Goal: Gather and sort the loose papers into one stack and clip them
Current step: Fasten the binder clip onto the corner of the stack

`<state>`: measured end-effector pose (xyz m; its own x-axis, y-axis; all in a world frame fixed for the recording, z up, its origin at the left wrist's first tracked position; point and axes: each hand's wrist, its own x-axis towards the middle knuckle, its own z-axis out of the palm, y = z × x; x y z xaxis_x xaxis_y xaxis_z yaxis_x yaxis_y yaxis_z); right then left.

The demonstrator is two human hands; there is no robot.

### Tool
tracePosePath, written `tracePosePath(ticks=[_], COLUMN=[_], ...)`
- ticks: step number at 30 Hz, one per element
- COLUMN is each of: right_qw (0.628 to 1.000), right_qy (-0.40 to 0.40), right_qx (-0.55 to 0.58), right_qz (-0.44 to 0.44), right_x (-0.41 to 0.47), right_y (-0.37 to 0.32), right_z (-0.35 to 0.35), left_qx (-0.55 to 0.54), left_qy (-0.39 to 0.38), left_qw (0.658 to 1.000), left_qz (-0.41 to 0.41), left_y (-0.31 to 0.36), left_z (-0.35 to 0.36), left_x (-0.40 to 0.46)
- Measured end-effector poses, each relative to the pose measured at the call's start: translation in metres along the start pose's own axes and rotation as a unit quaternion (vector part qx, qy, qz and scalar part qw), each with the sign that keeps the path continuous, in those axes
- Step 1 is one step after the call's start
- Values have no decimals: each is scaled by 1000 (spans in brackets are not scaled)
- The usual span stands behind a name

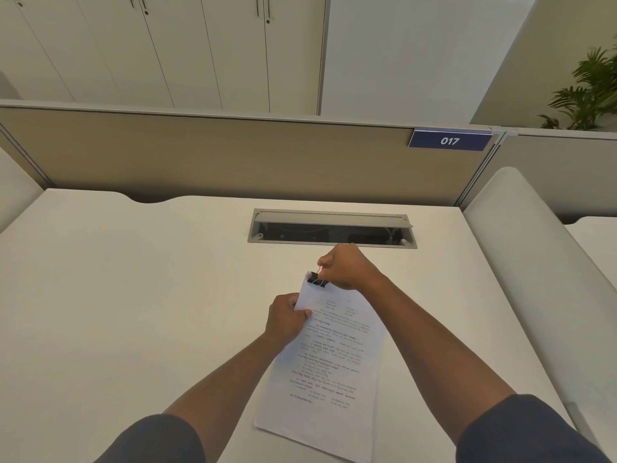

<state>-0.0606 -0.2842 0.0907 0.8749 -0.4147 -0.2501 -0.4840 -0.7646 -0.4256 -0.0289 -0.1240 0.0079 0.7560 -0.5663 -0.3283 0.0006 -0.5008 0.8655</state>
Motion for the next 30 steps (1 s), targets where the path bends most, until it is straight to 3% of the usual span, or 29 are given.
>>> tracePosePath(ticks=[4, 9, 13, 15, 17, 22, 26, 30], right_qw=[999, 1000, 987, 963, 939, 877, 890, 872], right_qy=[-35, -5, 107, 189, 223, 129, 155, 225], right_qx=[-25, -1, 70, 134, 208, 448, 427, 435], right_qz=[-16, 25, 92, 136, 162, 115, 40, 0], right_x=[-2, -19, -43, -55, -71, -108, -122, -133], right_y=[2, 8, 25, 39, 50, 66, 62, 43], right_z=[-2, -3, 0, 8, 18, 44, 49, 34], left_qx=[-4, -24, -57, -81, -95, -114, -128, -152], left_qy=[-4, -12, 5, 12, 21, 54, 88, 123], left_qw=[1000, 999, 998, 996, 995, 992, 987, 975], left_qz=[-2, -17, -24, -30, -31, -7, 30, 103], left_y=[3, 10, 17, 19, 21, 26, 35, 43], left_z=[-2, -5, -12, -17, -22, -33, -40, -46], left_x=[-3, -8, -17, -22, -28, -44, -62, -77])
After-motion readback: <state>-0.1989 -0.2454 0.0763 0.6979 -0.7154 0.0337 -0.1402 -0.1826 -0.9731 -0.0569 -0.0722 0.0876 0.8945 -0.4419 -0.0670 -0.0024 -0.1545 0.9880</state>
